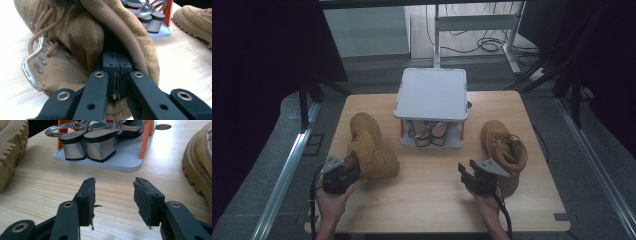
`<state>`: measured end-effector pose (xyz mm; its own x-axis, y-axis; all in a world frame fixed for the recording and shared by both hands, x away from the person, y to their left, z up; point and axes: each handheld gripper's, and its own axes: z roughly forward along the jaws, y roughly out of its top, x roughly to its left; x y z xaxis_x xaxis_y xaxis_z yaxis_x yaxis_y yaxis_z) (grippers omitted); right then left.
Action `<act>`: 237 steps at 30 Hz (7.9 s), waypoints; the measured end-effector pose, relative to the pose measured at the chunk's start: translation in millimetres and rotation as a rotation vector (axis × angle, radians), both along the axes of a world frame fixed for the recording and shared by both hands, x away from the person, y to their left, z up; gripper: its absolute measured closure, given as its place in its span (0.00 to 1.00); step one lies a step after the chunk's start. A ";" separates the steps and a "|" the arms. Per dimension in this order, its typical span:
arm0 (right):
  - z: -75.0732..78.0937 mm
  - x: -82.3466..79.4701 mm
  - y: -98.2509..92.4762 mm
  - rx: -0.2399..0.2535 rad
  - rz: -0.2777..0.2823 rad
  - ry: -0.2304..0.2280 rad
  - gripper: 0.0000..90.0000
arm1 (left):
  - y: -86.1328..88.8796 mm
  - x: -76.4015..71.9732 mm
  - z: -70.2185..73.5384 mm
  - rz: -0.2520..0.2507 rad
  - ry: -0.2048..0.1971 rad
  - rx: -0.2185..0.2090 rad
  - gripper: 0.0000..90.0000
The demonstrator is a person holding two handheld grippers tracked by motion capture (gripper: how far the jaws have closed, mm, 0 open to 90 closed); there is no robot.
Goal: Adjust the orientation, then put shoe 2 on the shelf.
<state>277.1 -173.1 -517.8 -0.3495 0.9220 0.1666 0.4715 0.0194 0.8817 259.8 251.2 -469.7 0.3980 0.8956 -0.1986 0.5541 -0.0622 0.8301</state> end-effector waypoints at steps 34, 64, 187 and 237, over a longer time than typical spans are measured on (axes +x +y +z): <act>2.8 -2.3 -5.5 0.026 0.002 -0.004 0.57 | -61.7 11.9 39.8 -0.118 -0.139 -0.023 0.96; -0.3 -3.6 -2.7 0.033 0.017 0.014 0.57 | -120.2 51.9 -34.0 -0.089 -0.058 0.035 1.00; 6.7 -44.9 -135.0 -0.027 -0.072 -0.027 0.99 | -28.3 4.8 -30.7 -0.188 -0.001 0.043 0.41; 9.5 -43.1 -88.9 0.040 0.115 -0.036 0.72 | -26.3 -1.6 7.8 -0.204 -0.071 0.038 0.40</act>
